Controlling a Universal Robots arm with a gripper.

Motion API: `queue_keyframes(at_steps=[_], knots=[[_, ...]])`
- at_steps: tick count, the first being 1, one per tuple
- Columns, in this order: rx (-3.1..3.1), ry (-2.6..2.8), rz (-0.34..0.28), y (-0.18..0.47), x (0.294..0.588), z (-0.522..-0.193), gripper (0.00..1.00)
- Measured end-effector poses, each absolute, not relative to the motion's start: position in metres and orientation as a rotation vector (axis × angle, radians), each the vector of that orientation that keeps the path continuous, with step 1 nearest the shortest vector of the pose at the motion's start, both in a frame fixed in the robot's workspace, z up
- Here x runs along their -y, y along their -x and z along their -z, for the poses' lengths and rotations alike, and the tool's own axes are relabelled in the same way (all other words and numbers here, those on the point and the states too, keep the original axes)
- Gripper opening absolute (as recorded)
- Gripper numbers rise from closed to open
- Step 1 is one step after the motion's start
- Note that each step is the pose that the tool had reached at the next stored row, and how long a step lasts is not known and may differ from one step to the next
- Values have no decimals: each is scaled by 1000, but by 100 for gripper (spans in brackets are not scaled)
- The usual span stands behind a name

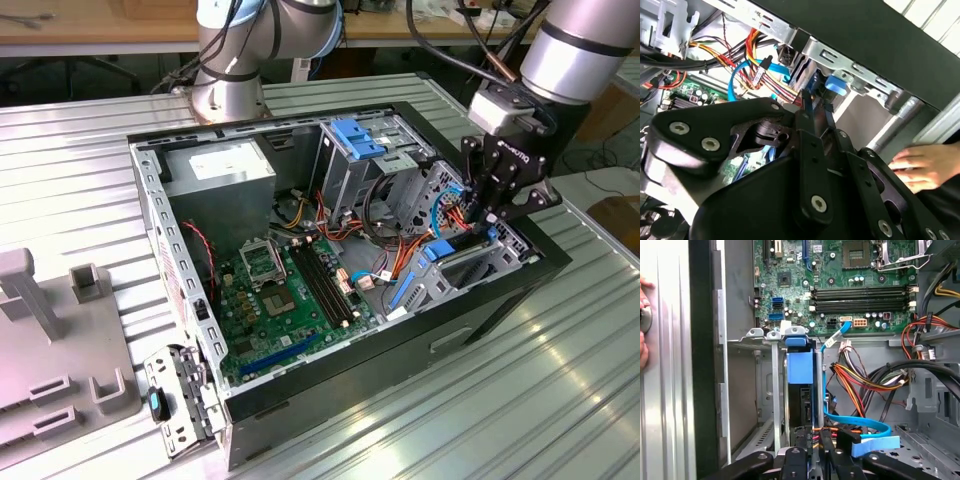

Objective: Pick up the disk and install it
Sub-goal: 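Insert the first disk wire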

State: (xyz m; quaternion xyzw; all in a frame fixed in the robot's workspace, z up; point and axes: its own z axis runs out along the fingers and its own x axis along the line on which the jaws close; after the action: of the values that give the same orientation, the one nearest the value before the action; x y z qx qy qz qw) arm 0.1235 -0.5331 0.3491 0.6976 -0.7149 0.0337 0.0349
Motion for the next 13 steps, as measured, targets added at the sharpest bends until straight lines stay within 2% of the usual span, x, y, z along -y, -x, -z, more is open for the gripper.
queue_keyframes(at_steps=[4,5,6,7,13], knots=[[2197,-2144,-103,-124,533,-349,23],[2197,-2144,-103,-124,533,-349,16],[2197,-2144,-103,-124,533,-349,16],[2197,-2144,-104,-124,533,-349,11],[2197,-2144,-103,-124,533,-349,11]])
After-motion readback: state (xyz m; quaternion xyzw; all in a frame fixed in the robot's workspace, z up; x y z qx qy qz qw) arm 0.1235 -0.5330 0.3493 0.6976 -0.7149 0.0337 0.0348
